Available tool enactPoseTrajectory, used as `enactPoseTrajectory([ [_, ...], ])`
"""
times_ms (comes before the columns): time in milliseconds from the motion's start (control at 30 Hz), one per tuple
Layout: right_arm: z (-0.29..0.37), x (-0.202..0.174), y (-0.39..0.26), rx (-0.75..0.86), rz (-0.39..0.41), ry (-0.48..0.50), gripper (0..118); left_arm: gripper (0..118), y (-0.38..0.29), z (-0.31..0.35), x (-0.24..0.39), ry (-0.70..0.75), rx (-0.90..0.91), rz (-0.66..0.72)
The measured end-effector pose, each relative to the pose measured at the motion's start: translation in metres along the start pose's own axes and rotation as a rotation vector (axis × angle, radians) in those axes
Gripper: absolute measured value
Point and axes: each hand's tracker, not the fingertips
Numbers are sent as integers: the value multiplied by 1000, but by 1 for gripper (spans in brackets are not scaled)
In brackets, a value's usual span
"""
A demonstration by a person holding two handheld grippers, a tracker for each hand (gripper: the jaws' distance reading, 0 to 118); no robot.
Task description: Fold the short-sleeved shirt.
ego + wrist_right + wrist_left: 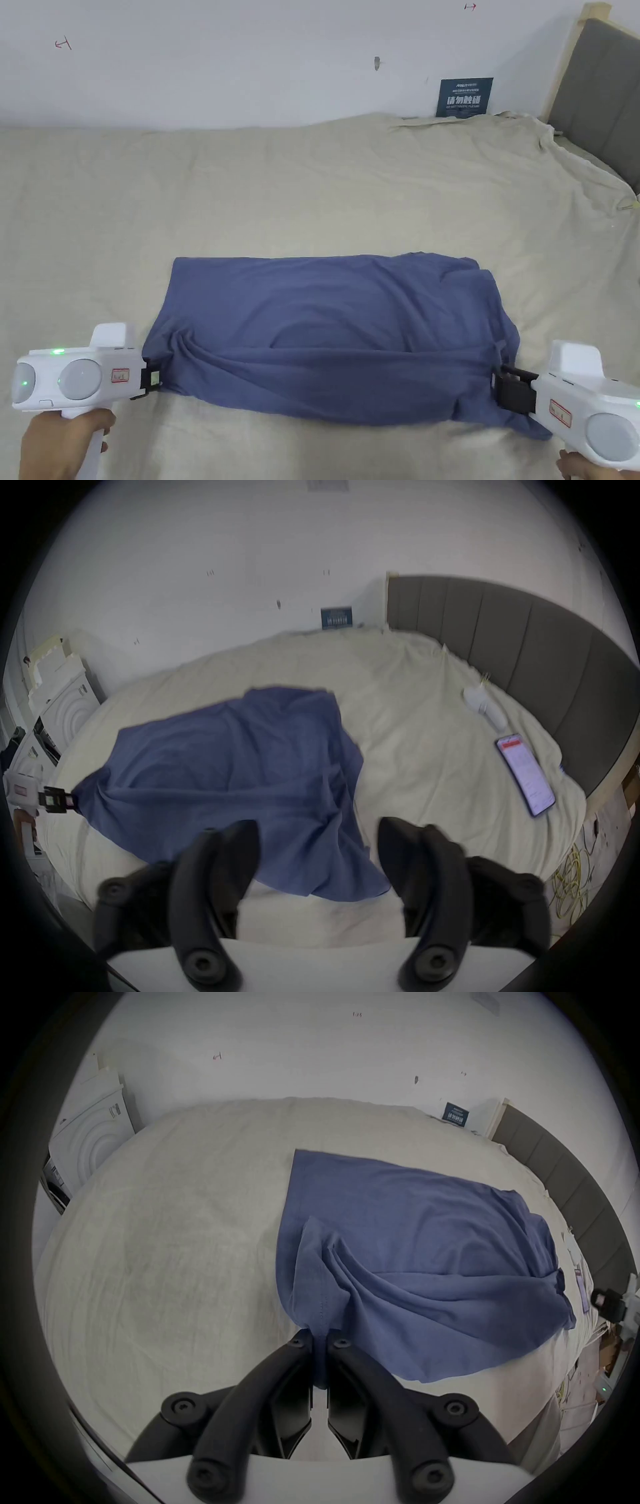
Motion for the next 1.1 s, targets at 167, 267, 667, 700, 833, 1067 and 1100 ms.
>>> enactPoseTrajectory([
  [167,-27,-4,-13,-107,-1,-40,78,4,0,6,1,-7,8,2],
  [267,-40,-5,-22,-129,12,-48,65,4,-3,1,0,-5,10,7],
  [667,20,-6,-11,-23,28,-1,5,4,-23,14,-22,-17,25,66],
  [700,23,-1,-9,-14,41,-2,5,4,-25,17,-24,-15,25,72],
  [833,37,10,-10,-1,37,29,5,4,-42,33,-35,-34,17,101],
  [1067,57,16,-43,-25,29,57,5,4,-93,56,-44,-34,-13,104],
  [1100,55,17,-50,-27,28,58,5,4,-100,57,-46,-33,-18,107],
])
